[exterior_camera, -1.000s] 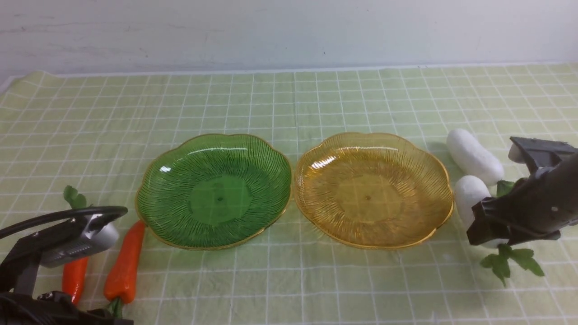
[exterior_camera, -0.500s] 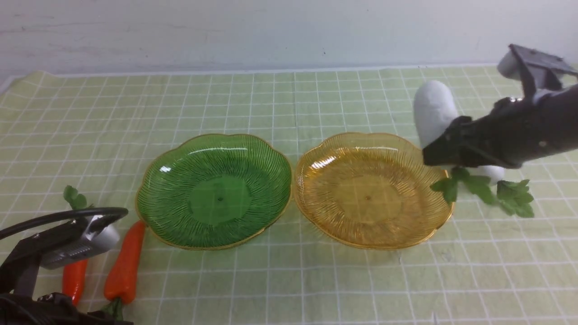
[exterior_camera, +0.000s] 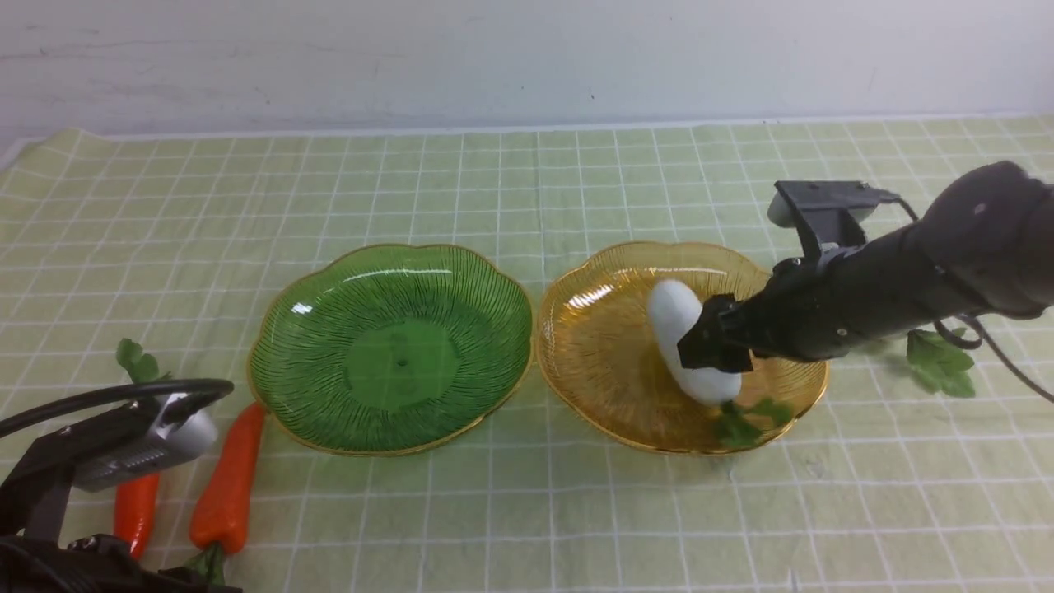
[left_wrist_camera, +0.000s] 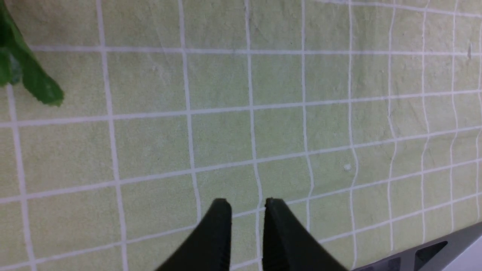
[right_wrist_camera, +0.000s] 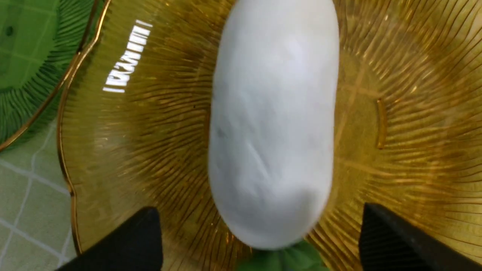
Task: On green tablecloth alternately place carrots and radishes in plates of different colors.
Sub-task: 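Place the white radish on the plate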
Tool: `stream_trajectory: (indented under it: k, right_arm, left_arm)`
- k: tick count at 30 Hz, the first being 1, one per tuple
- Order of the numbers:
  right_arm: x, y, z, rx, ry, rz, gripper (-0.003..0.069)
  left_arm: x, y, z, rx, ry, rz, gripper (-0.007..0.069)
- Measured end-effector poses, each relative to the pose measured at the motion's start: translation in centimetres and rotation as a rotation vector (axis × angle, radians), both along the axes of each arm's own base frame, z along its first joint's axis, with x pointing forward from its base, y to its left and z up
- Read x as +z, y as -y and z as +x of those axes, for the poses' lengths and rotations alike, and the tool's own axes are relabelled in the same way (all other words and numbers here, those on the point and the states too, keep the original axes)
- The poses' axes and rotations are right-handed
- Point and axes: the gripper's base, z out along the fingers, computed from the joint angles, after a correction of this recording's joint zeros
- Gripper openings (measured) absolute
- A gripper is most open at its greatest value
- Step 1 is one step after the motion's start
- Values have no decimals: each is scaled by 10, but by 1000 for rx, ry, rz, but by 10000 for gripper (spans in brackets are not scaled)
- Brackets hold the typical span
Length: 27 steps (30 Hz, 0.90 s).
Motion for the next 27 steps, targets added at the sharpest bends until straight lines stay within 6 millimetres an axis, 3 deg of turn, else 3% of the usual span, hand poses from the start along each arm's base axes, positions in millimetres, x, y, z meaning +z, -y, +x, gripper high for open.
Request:
stream_trajectory:
  k: [7, 11, 15, 22, 27]
  right_arm:
    - [26, 19, 18, -28, 97, -21, 691]
    - [38, 41, 30, -62, 167, -75, 687]
    - [37, 68, 42, -111, 232, -167, 669]
    - [-13, 109, 64, -200, 211, -274, 614]
    - [-42, 114, 71, -220, 171, -286, 570]
  left_arm:
    - [0, 0, 0, 0, 0, 0, 119]
    - [0, 0, 0, 0, 0, 0, 119]
    - [0, 0, 0, 0, 0, 0, 119]
    - [0, 0, 0, 0, 0, 0, 119]
    - [0, 0, 1, 4, 6, 1, 119]
